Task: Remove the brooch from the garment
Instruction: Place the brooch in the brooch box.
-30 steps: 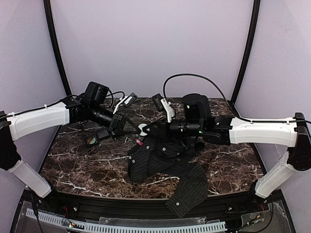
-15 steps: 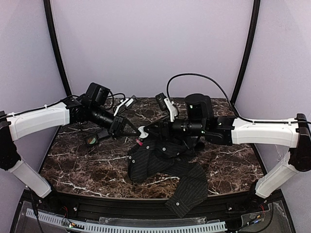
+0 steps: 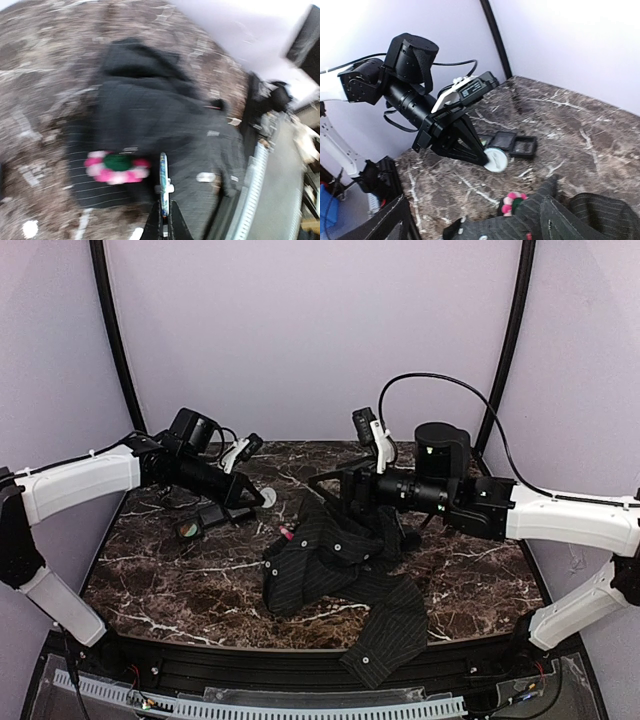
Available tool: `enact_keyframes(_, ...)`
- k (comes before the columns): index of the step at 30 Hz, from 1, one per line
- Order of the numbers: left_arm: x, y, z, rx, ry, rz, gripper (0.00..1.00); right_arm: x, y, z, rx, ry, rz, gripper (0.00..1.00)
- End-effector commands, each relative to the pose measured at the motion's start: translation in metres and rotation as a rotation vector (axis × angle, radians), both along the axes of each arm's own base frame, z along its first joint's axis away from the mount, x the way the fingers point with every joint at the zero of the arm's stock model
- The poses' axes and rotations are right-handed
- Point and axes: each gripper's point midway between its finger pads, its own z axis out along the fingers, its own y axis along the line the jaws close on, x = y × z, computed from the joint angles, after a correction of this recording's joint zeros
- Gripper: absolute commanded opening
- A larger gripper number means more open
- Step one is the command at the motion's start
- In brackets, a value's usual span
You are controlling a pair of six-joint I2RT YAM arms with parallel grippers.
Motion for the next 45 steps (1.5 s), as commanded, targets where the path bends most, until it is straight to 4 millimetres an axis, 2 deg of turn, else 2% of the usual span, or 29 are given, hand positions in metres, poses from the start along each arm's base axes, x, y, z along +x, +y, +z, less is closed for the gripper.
enact_keyframes(1, 0.061, 0.07, -0.027, 0.308, -0.098, 0.35, 0.01, 0.031, -0.048, -0.007, -0.04, -0.027, -0.255, 0.92)
enact_keyframes(4, 0.078, 0.101, -0.046, 0.498, -0.131, 0.442, 0.01, 0.037, -0.066, -0.007, -0.042, -0.033, -0.302, 0.94)
enact_keyframes(5, 0.084, 0.113, -0.047, 0.569, -0.155, 0.472, 0.01, 0.038, -0.072, -0.009, -0.044, -0.032, -0.314, 0.95)
enact_keyframes(8, 0.098, 0.137, -0.068, 0.7, -0.128, 0.512, 0.01, 0.041, -0.083, -0.009, -0.038, -0.032, -0.337, 0.96)
enact_keyframes(13, 0.113, 0.161, -0.093, 0.763, -0.043, 0.554, 0.01, 0.046, -0.092, -0.018, -0.034, -0.012, -0.354, 0.96)
enact_keyframes(22, 0.131, 0.193, -0.11, 0.893, -0.012, 0.614, 0.01, 0.05, -0.097, -0.024, -0.024, -0.008, -0.346, 0.96)
enact_keyframes(32, 0.136, 0.197, -0.134, 0.916, 0.056, 0.595, 0.01, 0.057, -0.101, -0.027, -0.011, 0.003, -0.347, 0.96)
enact_keyframes(45, 0.132, 0.197, -0.148, 0.944, 0.08, 0.549, 0.01, 0.061, -0.107, -0.034, 0.001, 0.028, -0.36, 0.96)
